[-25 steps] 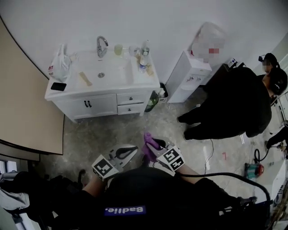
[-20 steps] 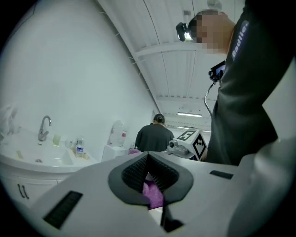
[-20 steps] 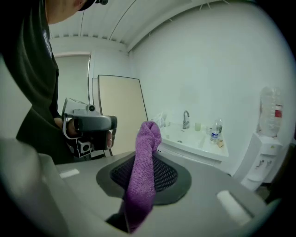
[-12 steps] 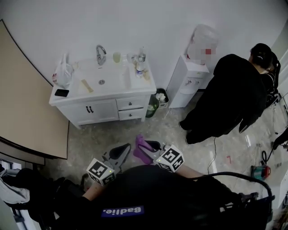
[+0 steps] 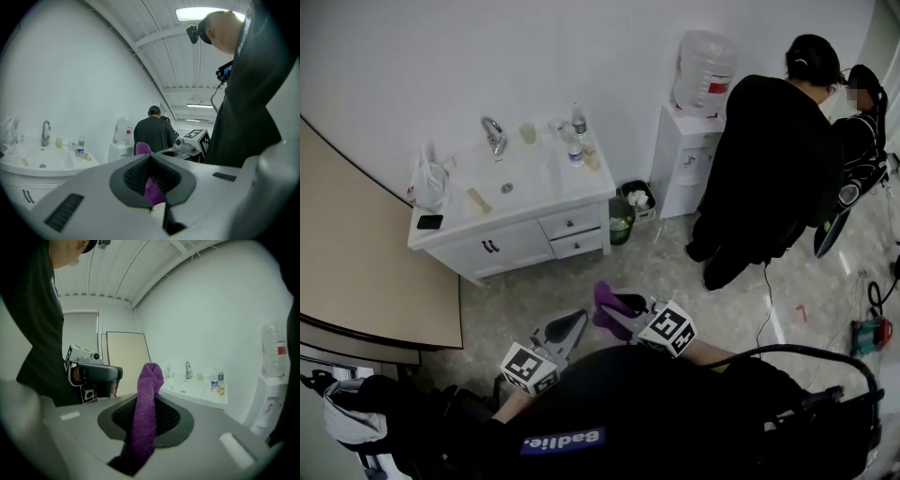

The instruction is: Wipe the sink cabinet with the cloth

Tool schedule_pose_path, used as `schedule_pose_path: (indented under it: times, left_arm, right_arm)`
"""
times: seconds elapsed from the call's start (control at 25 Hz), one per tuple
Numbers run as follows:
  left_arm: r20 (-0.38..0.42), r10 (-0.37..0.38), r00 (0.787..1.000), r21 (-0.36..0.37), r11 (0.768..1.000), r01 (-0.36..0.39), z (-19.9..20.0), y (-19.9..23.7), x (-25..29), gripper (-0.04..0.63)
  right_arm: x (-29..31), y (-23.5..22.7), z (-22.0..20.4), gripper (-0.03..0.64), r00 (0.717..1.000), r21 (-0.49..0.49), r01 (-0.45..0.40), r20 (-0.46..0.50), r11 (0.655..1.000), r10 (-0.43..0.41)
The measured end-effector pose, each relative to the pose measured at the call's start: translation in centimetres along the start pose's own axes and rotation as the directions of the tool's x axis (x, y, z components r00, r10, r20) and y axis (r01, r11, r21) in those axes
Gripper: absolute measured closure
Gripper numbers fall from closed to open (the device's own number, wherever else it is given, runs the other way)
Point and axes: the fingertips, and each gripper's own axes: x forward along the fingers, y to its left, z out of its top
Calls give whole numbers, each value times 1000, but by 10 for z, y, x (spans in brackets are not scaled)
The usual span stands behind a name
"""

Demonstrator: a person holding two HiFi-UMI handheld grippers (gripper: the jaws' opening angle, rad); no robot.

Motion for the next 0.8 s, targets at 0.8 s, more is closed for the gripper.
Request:
schedule_pose_path:
  times: [0.8]
  left_arm:
    - [-22,-28,999,26,999,28,-13,-16,-6,606]
  right_arm:
    - [-13,16,-10,541,1000,-13,29,9,999,-29]
